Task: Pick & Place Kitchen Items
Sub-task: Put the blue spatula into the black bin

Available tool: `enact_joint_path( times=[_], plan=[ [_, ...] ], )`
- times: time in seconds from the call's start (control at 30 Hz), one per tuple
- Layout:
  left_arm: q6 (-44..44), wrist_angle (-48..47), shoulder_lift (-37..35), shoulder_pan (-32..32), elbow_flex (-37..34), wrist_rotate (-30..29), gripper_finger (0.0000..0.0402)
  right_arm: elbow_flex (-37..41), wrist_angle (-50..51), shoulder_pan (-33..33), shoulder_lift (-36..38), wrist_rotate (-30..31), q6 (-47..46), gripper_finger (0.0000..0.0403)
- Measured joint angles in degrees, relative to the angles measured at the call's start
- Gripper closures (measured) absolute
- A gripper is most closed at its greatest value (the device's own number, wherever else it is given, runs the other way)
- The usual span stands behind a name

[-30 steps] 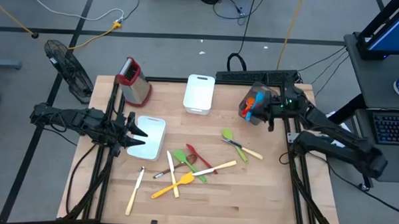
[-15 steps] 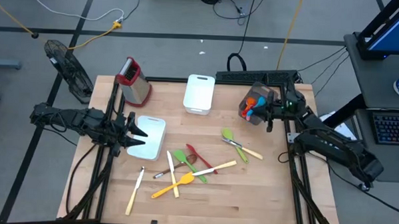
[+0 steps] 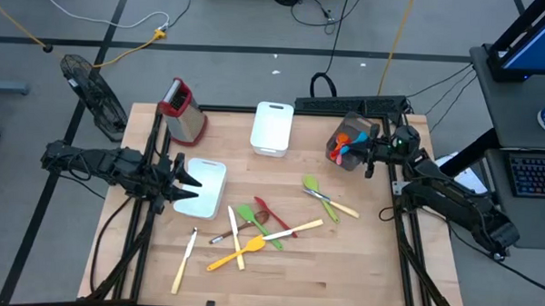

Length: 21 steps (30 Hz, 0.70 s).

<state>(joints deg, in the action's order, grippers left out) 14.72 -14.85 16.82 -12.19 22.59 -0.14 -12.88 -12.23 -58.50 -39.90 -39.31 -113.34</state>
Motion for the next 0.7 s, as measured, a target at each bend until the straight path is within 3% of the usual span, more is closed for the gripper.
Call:
enact_joint_path(
  times=[0.43, 0.7],
  plan=[
    [0.0, 0.1, 0.0, 0.0, 0.0, 0.0, 0.0245, 0.0, 0.3, 0.0, -0.3, -1.5, 2.4, 0.0356],
    [0.8, 0.1, 0.0, 0.0, 0.0, 0.0, 0.0245, 0.0, 0.5, 0.0, -2.1, -1.3, 4.7, 0.0290]
  ],
)
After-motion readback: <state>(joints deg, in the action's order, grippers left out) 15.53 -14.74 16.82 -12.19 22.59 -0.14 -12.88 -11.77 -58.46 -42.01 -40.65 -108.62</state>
